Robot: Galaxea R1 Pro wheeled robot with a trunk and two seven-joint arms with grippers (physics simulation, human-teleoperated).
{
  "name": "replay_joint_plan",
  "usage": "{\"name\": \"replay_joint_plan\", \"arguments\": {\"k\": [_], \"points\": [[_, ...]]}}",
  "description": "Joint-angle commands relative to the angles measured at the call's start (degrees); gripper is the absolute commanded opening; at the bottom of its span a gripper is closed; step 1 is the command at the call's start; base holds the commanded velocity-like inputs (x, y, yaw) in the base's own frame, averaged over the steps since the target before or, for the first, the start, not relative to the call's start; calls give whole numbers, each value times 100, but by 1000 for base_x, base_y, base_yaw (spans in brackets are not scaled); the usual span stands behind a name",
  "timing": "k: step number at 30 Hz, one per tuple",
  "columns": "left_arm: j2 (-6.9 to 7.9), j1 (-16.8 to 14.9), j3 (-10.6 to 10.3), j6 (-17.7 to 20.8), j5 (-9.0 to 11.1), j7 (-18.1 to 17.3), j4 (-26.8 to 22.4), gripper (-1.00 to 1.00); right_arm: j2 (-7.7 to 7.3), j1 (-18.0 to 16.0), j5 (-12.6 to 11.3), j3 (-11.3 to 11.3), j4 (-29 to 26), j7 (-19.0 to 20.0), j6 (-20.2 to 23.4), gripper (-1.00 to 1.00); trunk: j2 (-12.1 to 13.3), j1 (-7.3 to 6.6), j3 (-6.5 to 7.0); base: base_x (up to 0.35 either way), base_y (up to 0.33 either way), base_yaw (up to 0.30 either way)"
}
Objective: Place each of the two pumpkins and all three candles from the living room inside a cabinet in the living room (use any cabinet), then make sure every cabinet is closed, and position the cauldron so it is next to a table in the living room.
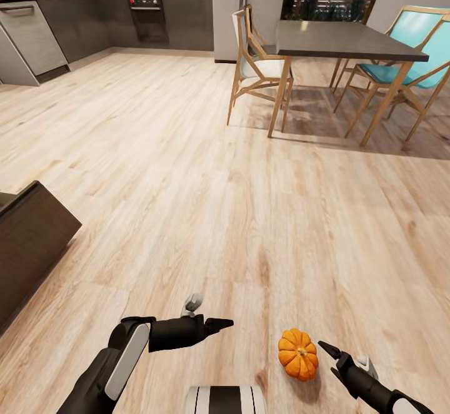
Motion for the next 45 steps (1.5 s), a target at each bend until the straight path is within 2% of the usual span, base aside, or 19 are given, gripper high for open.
{"name": "replay_joint_plan", "arguments": {"k": [1, 10, 13, 21, 27, 32, 39, 42, 45], "points": [[3, -3, -4, 24, 2, -12, -1, 100, -4, -5, -59, 30, 1, 4, 34, 100, -3, 2, -26, 0, 0, 0], [2, -3, -4, 24, 2, -12, -1, 100, -2, -6, -56, 29, 0, 11, 32, 100, -15, 25, -225, 0, 0, 0], [4, -3, -4, 24, 2, -12, -1, 100, 3, -4, -53, 28, -6, -4, 31, 100, -15, 25, -225, 0, 0, 0], [3, -3, -4, 24, 2, -12, -1, 100, -3, -6, -58, 28, 0, -84, 90, 100, -26, 45, -403, 0, 0, 0], [4, -3, -4, 24, 2, -12, -1, 100, -5, -3, -63, 28, -5, -416, 145, 100, -34, 61, -536, 0, 0, 0], [4, -3, -4, 24, 2, -12, -1, 100, -4, -6, -59, 28, -11, -431, 145, 100, -34, 61, -536, 0, 0, 0], [5, -3, -4, 24, 2, -12, -4, 100, -4, -4, -59, 28, -8, -387, 140, 100, -43, 79, -691, 0, 0, 0], [5, -3, -4, 24, 2, -12, -6, 100, -4, -4, -59, 28, -8, -388, 140, 100, -43, 79, -691, 0, 0, 0], [5, -3, -4, 24, 2, -12, -8, 100, -4, -4, -59, 28, -8, -394, 140, 100, -47, 87, -757, 0, 0, 0]]}}
